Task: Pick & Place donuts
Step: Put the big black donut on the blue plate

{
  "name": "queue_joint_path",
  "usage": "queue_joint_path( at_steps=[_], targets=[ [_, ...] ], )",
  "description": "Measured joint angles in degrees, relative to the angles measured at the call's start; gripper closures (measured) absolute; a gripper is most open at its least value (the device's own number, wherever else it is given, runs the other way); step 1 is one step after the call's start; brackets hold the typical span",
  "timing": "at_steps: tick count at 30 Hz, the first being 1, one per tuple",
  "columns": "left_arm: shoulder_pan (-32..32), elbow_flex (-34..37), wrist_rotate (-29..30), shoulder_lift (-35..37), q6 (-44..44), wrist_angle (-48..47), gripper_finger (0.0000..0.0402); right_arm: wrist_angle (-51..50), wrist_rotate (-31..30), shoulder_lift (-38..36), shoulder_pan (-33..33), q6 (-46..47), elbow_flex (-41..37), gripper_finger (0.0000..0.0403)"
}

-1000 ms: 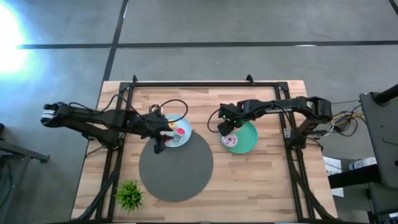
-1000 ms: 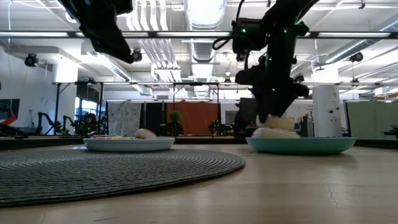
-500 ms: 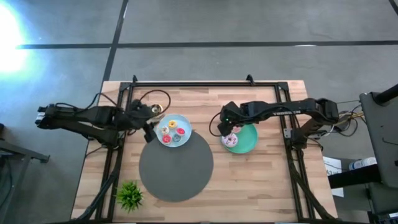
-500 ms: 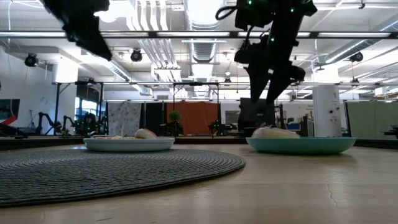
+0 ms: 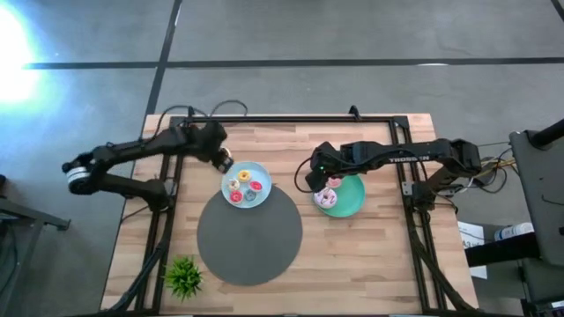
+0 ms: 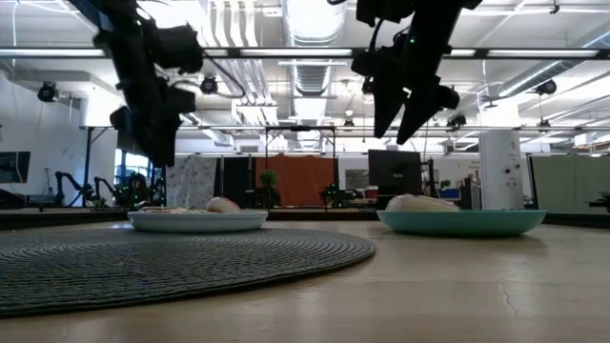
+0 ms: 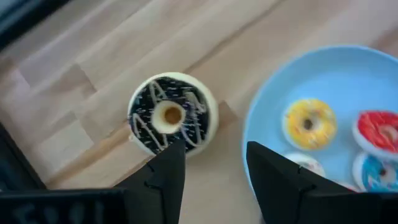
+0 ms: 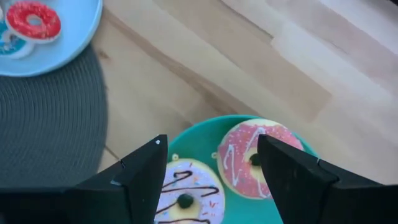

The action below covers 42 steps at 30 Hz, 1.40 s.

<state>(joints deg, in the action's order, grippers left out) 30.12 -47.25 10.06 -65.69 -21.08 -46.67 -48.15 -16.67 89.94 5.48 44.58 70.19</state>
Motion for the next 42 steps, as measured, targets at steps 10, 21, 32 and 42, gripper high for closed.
queue_joint_path(
  at_steps=[10,21,32,42],
  targets=[
    [11.1,-1.8,-15.1,-10.7,4.2,-0.6,0.0257,-1.7,0.0,-0.6,-0.6,1.3,0.8,0.0162],
    [10.5,-2.1,-8.9,-15.3,3.0,6.7,0.0257,-4.0,-1.5,-0.6,-1.5,0.8,0.7,0.0162],
    [10.4,-2.2,-5.8,-24.0,3.5,7.9,0.0257,-4.1,-1.5,-0.6,-1.5,0.7,0.7,0.0162],
    [10.3,-2.3,-1.5,-24.1,5.9,12.7,0.0364,-3.9,-3.9,-2.7,-3.1,1.7,0.6,0.0178]
  ],
)
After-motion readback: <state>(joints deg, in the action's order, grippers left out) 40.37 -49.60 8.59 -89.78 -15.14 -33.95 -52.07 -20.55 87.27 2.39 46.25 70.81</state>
